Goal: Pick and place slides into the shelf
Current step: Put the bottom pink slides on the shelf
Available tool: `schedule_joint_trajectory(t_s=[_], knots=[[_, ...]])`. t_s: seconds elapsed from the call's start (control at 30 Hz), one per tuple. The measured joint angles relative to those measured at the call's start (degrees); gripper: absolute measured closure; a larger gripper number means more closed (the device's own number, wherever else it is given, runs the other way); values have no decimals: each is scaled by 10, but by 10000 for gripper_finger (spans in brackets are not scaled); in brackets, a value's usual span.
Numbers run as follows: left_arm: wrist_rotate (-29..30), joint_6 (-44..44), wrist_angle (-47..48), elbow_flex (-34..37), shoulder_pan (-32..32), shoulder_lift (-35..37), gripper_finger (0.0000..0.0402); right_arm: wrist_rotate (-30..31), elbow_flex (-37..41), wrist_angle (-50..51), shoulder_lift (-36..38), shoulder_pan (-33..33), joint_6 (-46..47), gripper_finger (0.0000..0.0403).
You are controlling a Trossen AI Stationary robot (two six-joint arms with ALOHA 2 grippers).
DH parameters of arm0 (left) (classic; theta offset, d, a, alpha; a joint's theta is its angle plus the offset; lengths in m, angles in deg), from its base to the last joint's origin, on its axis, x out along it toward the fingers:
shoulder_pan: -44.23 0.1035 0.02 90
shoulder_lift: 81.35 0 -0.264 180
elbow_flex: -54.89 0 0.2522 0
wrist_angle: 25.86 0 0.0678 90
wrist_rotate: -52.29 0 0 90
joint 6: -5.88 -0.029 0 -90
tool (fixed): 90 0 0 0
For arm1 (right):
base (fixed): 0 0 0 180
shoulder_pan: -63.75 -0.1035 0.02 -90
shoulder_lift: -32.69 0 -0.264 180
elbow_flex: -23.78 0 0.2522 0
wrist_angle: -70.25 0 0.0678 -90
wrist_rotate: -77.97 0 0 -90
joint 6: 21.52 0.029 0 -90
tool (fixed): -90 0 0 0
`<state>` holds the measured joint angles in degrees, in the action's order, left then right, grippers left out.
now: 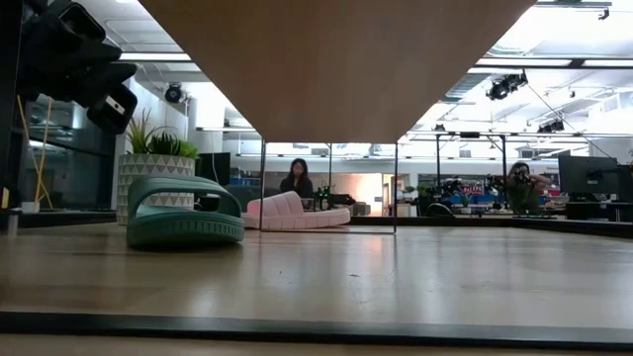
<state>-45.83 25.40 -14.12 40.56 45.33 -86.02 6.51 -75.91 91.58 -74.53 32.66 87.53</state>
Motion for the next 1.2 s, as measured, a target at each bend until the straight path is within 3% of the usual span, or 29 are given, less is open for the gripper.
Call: schedule_joint_trajectory(t_s=[0.57,0.87,1.2], knots=[[0,-2,0,0,0,0,316,-7,0,3,0,0,2,328],[0,-2,0,0,0,0,316,-23,0,3,0,-1,8,291],[0,-12,0,0,0,0,316,-26,1,13,9,-1,11,288]])
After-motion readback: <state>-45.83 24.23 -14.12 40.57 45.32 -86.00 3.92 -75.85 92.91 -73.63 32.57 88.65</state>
